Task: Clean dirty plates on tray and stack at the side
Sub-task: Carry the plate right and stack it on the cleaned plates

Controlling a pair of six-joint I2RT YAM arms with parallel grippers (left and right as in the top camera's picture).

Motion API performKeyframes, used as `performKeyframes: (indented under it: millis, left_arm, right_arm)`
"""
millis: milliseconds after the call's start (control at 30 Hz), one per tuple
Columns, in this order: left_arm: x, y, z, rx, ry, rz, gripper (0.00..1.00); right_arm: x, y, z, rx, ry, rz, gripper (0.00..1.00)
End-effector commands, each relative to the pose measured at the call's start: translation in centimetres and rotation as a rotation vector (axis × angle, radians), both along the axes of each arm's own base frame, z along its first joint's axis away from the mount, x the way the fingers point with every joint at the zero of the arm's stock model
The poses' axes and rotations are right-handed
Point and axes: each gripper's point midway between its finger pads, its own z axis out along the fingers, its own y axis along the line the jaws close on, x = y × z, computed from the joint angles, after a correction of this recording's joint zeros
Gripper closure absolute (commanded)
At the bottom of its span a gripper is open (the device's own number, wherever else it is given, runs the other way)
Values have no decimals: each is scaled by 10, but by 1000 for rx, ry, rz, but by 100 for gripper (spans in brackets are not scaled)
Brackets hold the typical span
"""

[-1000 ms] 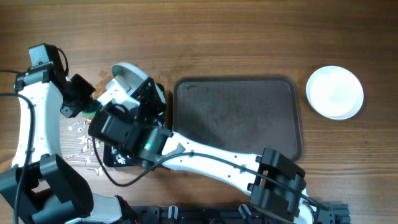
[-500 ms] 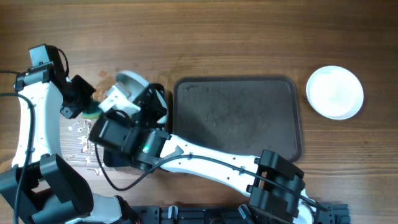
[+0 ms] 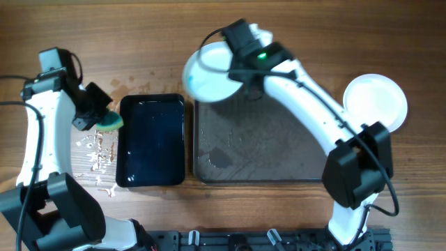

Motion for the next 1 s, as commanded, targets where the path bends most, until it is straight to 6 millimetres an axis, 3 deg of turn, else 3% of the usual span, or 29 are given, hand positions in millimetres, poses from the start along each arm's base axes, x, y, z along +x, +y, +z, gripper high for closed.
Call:
performKeyframes:
  millis: [0, 133, 267, 367, 433, 600, 667, 800, 900, 967]
  left_arm:
    - [20, -29, 17, 8, -76, -109, 96]
    - [30, -60, 12, 6, -83, -198, 96]
    - [32, -69, 4, 1, -66, -222, 96]
    - [32, -69, 1, 0, -56, -223, 96]
    - [33, -68, 1, 1, -60, -223, 96]
    - [35, -68, 2, 1, -67, -222, 96]
    - [35, -68, 2, 1, -69, -222, 96]
    - [36, -68, 2, -1, -71, -215, 96]
    - [36, -68, 2, -1, -71, -216, 96]
    - [36, -68, 2, -1, -71, -216, 96]
  right_arm:
    - [4, -60, 4, 114, 71, -330, 96]
    - [1, -156, -7, 168, 173, -658, 96]
    - [-23, -204, -29, 140, 261, -819, 95]
    - [-59, -236, -72, 118, 377, -928, 96]
    - [-70, -249, -83, 109, 404, -950, 96]
    - [-64, -258, -81, 34, 361, -890, 96]
    - [-50, -252, -79, 4, 315, -769, 96]
    - [-45, -239, -74, -17, 283, -734, 96]
    - [-44, -233, -49, -59, 209, -711, 96]
    - [-44, -229, -12, -75, 100, -710, 96]
